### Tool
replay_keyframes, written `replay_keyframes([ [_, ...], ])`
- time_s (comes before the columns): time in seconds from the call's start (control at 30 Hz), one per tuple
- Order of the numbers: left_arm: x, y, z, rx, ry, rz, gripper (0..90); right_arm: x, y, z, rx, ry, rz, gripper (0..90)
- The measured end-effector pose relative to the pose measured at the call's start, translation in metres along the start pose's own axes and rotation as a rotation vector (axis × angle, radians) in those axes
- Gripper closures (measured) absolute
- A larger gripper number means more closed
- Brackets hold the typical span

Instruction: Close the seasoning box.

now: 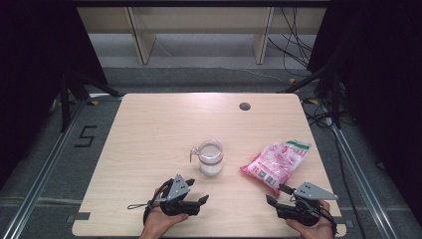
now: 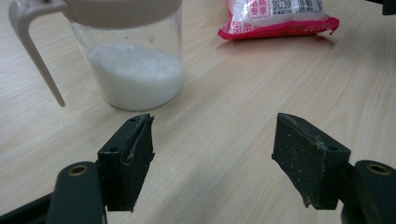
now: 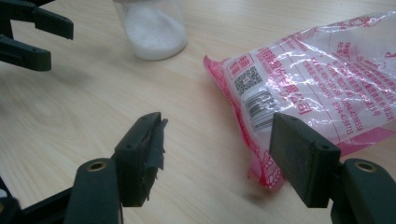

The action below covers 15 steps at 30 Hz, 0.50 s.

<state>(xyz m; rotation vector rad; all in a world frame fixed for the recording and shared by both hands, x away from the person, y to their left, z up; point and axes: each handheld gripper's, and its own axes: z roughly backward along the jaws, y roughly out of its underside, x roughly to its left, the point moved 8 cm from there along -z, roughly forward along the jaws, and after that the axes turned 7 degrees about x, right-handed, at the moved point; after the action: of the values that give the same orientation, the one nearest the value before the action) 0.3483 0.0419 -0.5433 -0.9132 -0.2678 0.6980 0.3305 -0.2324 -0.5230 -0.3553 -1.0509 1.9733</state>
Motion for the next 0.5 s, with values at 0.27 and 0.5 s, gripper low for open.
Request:
replay_keyframes([
  [0.27, -0.003, 0.009, 0.002, 0.014, -0.017, -0.036, 27.2, 0.011, 0.014, -0.001, 0.070, -0.054, 0.034, 34.8],
  [0.5, -0.007, 0.023, 0.000, 0.051, -0.011, -0.019, 26.2, 0.019, 0.024, 0.001, 0.127, -0.039, 0.074, 34.1],
])
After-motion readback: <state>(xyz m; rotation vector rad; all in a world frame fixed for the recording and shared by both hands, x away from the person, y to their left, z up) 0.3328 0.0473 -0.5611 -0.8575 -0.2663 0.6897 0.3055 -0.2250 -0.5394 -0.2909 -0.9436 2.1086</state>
